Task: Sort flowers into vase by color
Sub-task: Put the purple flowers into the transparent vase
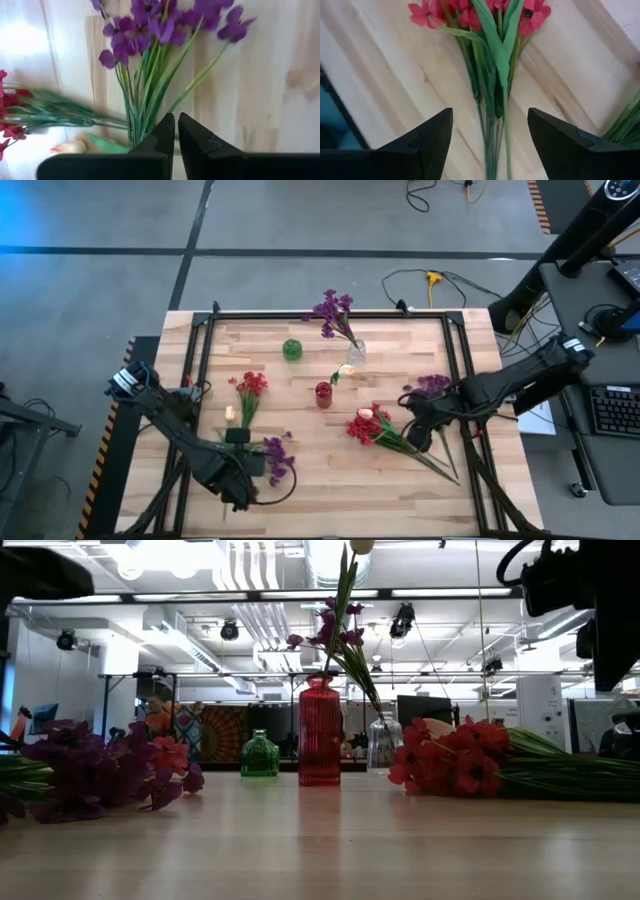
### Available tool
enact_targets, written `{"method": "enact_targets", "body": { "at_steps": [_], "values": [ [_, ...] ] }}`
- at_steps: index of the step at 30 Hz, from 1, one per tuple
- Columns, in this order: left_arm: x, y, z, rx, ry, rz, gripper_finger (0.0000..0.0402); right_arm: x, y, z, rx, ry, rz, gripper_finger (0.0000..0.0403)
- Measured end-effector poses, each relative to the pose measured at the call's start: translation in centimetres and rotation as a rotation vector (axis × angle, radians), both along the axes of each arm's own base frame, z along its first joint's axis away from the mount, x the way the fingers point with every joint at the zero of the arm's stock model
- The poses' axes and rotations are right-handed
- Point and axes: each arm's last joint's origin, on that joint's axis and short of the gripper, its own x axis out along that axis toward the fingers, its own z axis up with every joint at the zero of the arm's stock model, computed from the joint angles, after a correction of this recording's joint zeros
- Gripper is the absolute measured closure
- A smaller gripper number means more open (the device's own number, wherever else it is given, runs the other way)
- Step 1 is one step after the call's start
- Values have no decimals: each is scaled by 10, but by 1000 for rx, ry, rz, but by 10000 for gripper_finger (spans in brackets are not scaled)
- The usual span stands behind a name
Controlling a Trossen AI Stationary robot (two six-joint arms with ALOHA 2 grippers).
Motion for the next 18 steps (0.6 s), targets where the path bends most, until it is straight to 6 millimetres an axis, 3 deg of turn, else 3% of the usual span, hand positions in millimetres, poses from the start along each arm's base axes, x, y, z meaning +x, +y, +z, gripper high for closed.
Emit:
{"method": "enact_targets", "body": {
  "at_steps": [9,18],
  "values": [
    [-15,5,-21,57,54,15,312,18,7,-6,-8,-71,67,154],
    [-25,14,-42,97,89,23,223,19,7,-3,-2,-102,74,154]
  ]
}}
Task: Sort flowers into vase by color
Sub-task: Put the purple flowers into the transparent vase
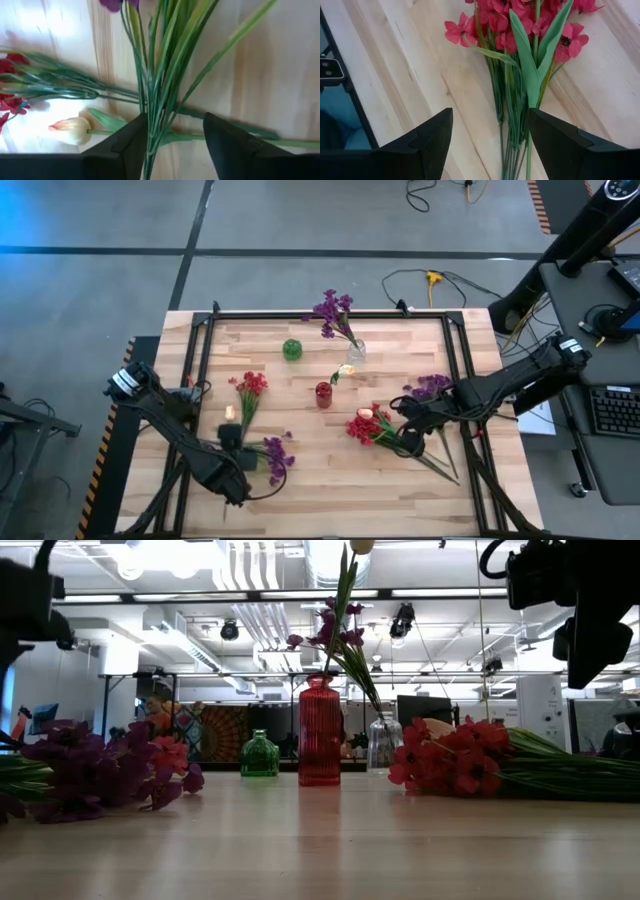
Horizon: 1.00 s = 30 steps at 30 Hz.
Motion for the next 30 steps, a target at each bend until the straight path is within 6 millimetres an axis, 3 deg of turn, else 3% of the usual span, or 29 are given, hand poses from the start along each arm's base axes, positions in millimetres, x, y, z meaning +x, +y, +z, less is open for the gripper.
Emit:
{"method": "enact_targets", "body": {
  "at_steps": [6,12,21,30],
  "values": [
    [-3,4,-12,-5,-6,10,210,0,0,0,-1,0,2,154],
    [-7,8,-20,3,-3,24,226,0,0,0,-6,-3,10,154],
    [-11,13,-27,23,1,79,271,0,0,0,-12,-5,19,154],
    [-11,13,-27,23,2,69,350,0,-1,0,-33,-13,13,154]
  ]
}}
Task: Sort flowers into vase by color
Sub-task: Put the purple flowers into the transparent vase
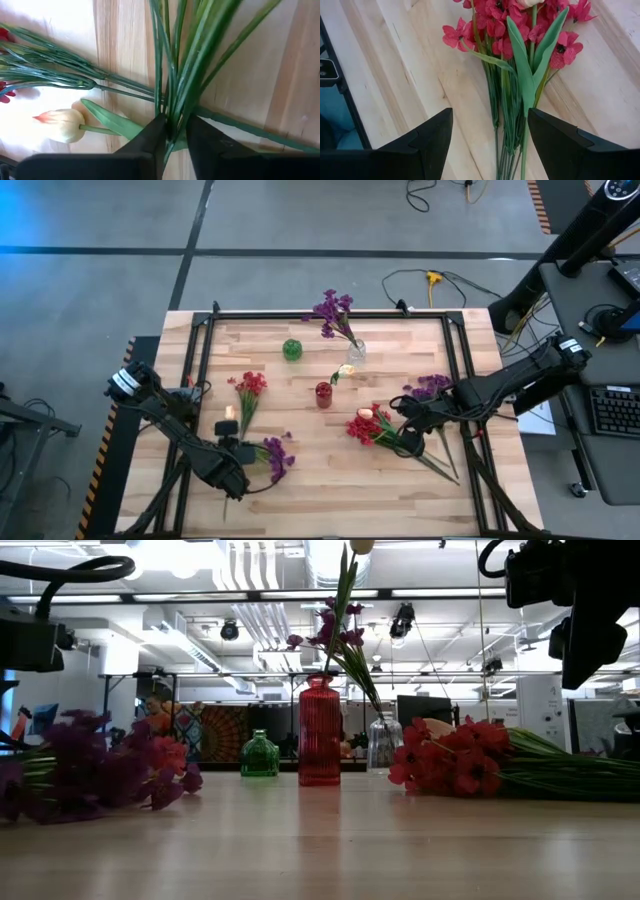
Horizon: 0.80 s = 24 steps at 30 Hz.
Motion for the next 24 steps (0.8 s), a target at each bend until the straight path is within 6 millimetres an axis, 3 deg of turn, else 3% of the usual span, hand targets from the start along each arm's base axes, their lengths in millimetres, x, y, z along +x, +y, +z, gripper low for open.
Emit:
{"method": "enact_targets", "body": {
  "at_steps": [5,11,24],
  "values": [
    [0,0,0,-2,-1,-1,394,0,0,0,-4,-1,6,154],
    [4,-4,13,-22,-44,-4,399,0,0,0,-10,-4,17,154],
    [10,-6,124,-86,-533,-45,401,3,3,3,-177,-111,82,154]
  ]
}}
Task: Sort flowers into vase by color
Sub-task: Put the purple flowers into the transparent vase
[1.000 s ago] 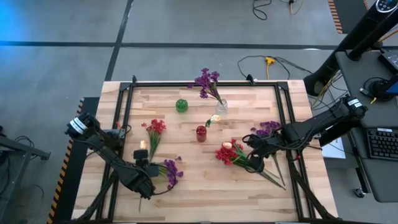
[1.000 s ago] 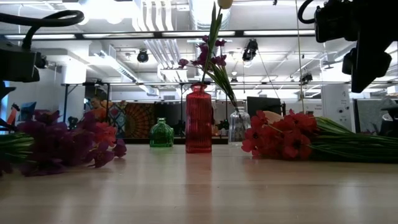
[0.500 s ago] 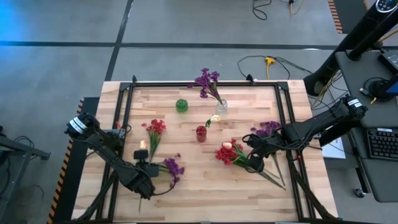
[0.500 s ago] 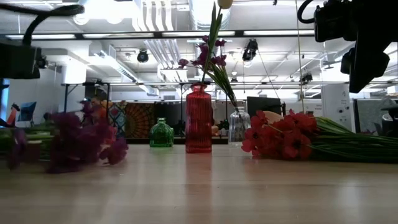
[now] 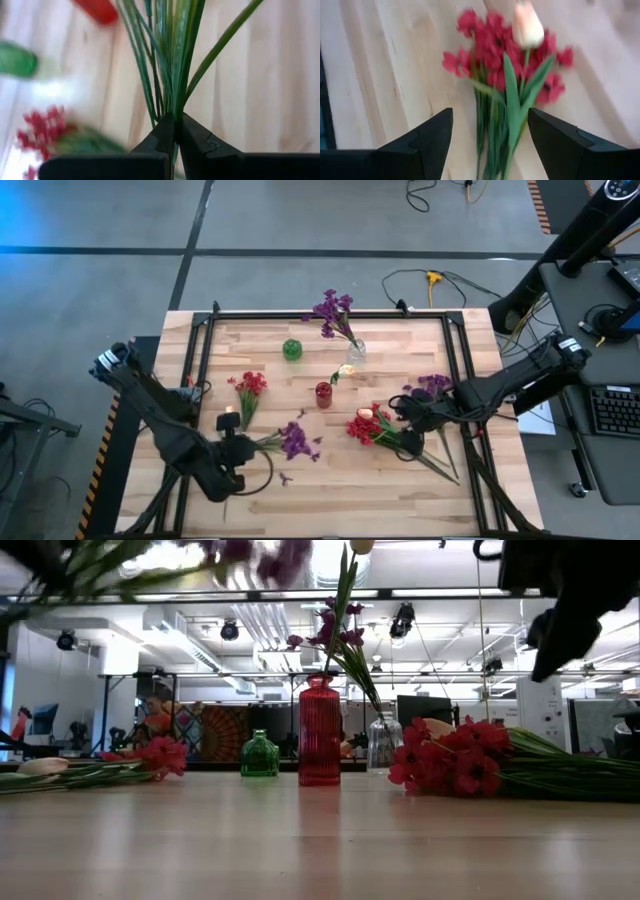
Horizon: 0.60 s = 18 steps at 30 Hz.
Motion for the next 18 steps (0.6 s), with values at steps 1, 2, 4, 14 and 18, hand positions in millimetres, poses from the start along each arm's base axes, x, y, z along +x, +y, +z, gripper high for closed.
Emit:
{"method": "enact_targets", "body": {
  "at_steps": [1,2,4,14,18],
  "values": [
    [-1,-1,7,-3,-47,-13,401,1,2,1,-25,-26,13,154],
    [-3,-2,14,-6,-93,-28,401,1,5,2,-45,-52,23,154],
    [-4,-5,24,-12,-185,-67,401,2,11,5,-96,-116,53,154],
    [9,-34,39,30,-544,-279,401,23,56,11,-296,-554,163,154],
    [20,-43,33,105,-605,-309,401,46,73,10,-365,-710,221,154]
  ]
}}
